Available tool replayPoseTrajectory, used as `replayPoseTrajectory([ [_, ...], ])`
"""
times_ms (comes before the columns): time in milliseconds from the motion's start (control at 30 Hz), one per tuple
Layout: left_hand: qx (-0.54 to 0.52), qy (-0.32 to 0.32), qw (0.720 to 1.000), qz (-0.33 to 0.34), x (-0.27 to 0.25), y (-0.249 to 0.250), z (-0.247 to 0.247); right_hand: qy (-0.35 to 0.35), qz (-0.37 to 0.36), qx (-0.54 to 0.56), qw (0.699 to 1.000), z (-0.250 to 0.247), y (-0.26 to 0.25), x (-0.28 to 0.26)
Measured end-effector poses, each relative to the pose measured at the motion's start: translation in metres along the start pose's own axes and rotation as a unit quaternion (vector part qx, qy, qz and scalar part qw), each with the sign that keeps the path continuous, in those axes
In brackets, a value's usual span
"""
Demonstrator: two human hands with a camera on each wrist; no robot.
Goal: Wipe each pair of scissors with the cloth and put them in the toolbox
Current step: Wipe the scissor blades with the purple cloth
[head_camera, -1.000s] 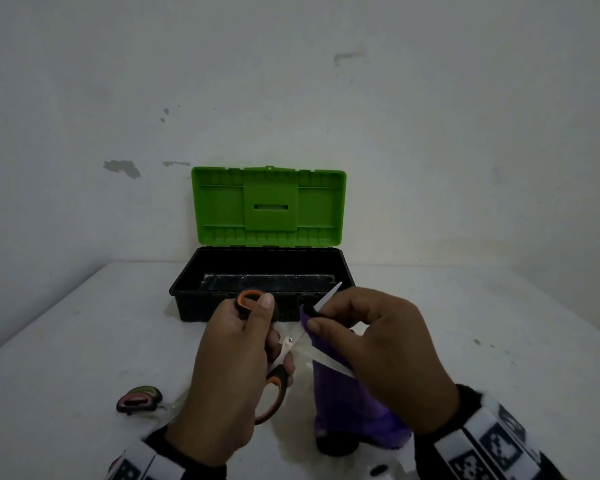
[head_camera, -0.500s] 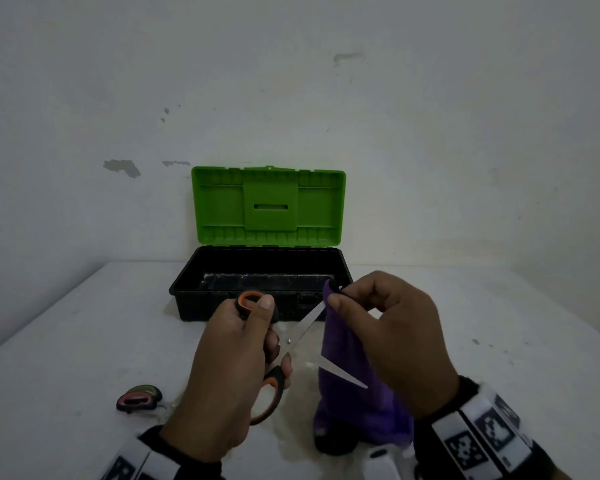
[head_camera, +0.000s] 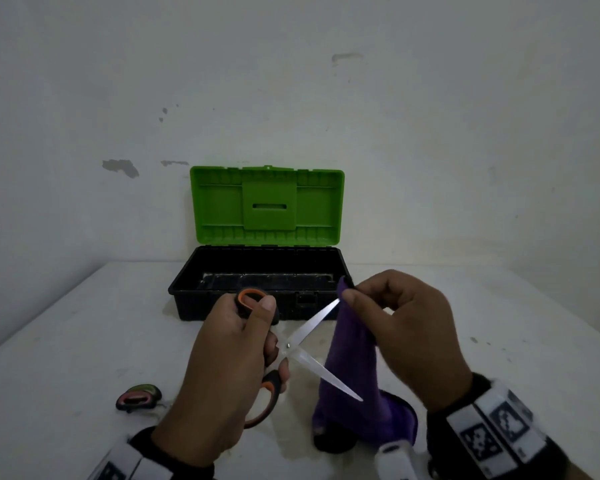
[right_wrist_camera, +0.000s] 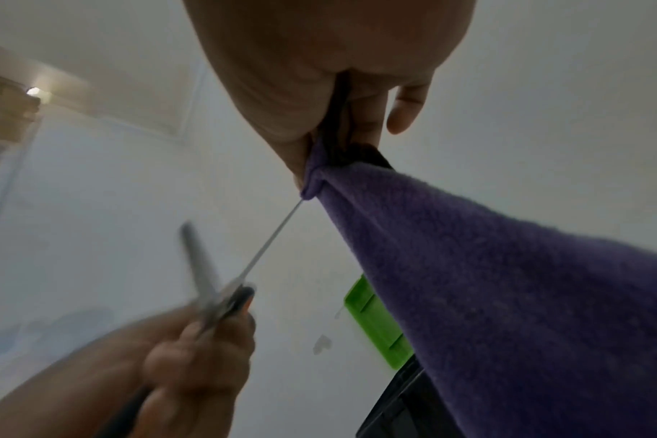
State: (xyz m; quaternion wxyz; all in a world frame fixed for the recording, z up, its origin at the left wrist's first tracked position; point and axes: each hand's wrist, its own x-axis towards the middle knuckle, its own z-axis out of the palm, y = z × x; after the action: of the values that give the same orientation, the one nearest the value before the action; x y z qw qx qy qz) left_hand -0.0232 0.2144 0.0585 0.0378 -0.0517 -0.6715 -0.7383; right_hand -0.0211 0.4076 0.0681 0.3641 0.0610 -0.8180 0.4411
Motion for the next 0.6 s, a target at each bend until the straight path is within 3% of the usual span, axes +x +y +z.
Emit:
replayPoseTrajectory([
  [133,0.01,-0.007,1.0,-0.019,-0.001,-0.008,-0.004,0.014,0.055,-0.002,0.998,-0.016,0.013,0.018],
  [367,0.117,0.022,0.985,0.128,0.0,-0.014,0.007,-0.04,-0.055,-0.029,0.997,-0.001,-0.014,-0.001],
  [600,0.182,0.037,0.957,0.223,-0.007,-0.015,0.016,-0.101,-0.092,-0.093,0.986,0.028,-0.014,-0.023],
])
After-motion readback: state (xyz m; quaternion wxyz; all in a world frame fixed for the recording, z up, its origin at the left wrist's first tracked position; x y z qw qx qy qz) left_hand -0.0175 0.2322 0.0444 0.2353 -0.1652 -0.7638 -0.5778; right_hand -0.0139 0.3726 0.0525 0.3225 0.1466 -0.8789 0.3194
